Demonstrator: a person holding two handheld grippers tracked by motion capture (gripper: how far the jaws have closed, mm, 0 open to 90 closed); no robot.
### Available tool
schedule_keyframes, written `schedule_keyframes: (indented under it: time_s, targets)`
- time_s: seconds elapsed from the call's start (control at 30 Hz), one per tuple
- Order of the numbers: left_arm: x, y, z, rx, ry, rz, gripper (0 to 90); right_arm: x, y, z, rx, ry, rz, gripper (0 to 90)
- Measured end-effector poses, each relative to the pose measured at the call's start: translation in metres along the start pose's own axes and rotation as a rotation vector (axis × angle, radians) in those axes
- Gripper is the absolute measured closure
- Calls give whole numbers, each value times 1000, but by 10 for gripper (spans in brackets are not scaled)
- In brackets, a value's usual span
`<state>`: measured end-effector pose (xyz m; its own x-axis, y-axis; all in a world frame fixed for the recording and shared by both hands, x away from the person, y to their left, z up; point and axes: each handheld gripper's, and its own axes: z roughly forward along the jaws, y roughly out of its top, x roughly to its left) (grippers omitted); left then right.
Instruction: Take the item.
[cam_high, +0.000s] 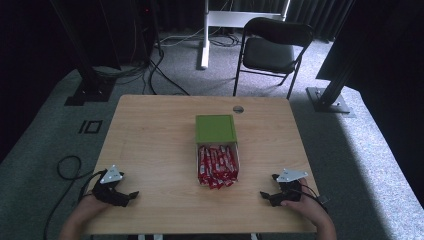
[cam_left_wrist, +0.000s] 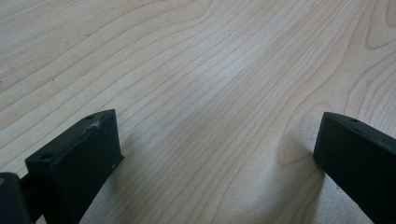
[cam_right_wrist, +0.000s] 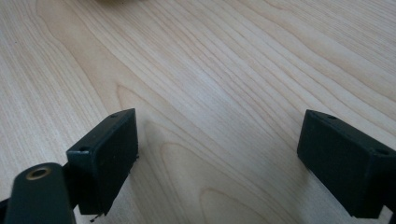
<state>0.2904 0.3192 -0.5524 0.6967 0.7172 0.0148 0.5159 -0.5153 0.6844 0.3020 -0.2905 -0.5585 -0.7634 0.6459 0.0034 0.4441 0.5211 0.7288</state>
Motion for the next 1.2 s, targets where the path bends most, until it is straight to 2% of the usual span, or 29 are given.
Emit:
schedule_keyframes:
  time_s: [0.5,0.57,0.63,0.7,0.97,1.2]
  targets:
    - [0,0,0,0,1,-3,15,0,0,0,-1,-5,6,126]
    - [0,0,0,0,1,-3,15,-1,0,0,-1,-21,26,126]
    - [0,0,0,0,1,-3,15,0,1,1,-17,-28,76,135]
    - [0,0,0,0,1,-3,15,1,4,0,-12,-36,87,135]
    - [0,0,0,0,1,-1,15,1,17,-7,-94,-47,166,134]
    - [0,0,0,0,1,-1,15,7,39,-17,-154,-54,128,131]
